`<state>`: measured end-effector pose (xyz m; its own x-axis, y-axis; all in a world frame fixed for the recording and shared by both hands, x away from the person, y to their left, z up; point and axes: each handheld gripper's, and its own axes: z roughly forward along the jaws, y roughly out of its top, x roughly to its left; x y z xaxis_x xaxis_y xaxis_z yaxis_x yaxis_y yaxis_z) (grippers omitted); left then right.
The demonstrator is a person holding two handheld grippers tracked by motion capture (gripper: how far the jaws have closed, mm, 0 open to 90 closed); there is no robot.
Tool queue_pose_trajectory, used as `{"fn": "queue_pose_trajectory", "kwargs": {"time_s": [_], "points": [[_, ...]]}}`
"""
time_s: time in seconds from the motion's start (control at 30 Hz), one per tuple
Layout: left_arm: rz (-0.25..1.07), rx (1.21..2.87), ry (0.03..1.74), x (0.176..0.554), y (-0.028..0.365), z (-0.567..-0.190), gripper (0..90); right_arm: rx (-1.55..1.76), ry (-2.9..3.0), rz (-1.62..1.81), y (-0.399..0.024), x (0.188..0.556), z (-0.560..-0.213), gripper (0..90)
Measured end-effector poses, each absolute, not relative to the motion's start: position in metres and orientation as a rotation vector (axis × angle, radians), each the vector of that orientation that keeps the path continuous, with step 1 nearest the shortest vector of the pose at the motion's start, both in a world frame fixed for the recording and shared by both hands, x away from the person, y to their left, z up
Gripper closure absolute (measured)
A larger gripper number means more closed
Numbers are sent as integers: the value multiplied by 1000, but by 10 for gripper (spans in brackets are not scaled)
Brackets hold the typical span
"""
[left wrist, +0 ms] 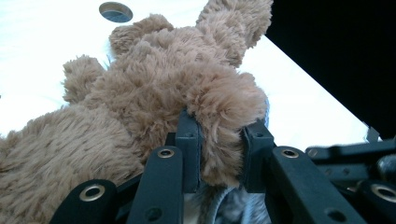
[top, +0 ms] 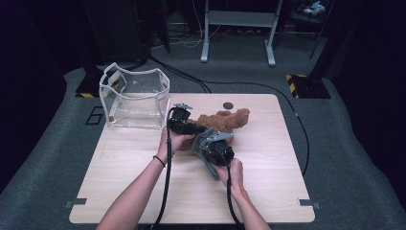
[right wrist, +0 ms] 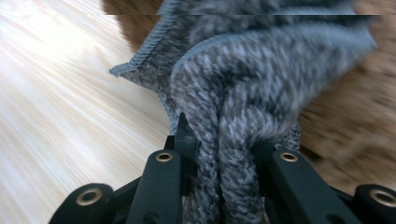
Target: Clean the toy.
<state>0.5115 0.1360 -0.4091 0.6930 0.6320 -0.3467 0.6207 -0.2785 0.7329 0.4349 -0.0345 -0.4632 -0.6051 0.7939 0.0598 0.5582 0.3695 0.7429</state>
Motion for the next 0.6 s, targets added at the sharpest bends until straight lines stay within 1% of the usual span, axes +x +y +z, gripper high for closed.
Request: {"fn": "queue_pose_trajectory", "kwargs": {"time_s": [0.17,0.33,0.47,0.6], "points": [[14,1968,965,512,136,-409,735,1180,2336,1120,-21,441,-468,733],[13,1965,958,512,136,-409,735,1211,2309,1100,-24,447,-468,734],[4,1959,951,512,139,-410,735,1263,2279,1067,-43,447,-466,734],[0,1966,924,512,139,-411,735,1327,2228,1042,-74,449,-462,734]]}}
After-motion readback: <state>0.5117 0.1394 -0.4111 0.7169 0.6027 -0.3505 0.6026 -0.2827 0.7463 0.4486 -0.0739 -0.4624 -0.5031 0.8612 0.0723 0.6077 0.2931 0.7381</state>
